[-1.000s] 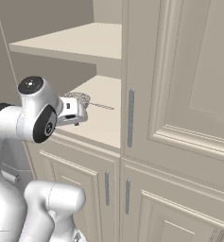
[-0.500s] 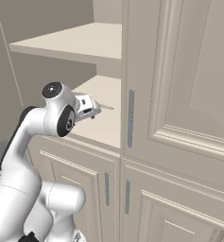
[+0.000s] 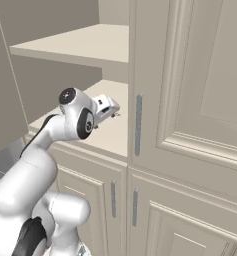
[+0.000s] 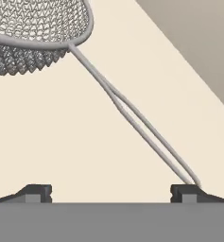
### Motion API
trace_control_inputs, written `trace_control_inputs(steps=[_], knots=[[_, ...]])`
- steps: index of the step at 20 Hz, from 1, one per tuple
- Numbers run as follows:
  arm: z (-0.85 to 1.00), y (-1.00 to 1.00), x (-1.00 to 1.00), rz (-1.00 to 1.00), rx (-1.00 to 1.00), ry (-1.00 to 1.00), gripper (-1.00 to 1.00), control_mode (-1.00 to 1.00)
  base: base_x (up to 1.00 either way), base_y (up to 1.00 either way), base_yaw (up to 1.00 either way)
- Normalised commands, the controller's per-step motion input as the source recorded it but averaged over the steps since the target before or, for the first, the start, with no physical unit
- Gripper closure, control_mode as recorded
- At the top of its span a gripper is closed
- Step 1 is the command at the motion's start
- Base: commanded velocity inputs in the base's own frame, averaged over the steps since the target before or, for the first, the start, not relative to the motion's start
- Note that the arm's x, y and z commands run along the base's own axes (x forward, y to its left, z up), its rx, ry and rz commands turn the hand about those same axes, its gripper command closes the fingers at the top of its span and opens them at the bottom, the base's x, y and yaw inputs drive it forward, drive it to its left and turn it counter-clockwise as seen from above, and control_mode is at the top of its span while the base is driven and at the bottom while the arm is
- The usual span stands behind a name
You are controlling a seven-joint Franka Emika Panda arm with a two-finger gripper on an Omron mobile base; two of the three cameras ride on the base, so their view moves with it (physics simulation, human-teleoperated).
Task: Open the cabinet and setup a tea strainer by placing it in the bowl upright.
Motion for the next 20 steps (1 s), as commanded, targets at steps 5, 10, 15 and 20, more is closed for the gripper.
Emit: trace_control_inputs(steps=[5,10,15,20], knots=[[0.00,0.00,0.39,0.08,-0.13,0.02,-1.00,-1.00,0.00,0.00,0.00],[0.19,-0.09,0.30,0.12,0.00,0.01,-1.00,-1.00,0.00,0.00,0.00],[0.29,-0.08,-0.02,0.14,0.00,-0.04,-1.00,-1.00,0.00,0.00,0.00],[0.17,0.00,-0.38,0.14,0.00,-0.14,-1.00,-1.00,0.00,0.00,0.00]])
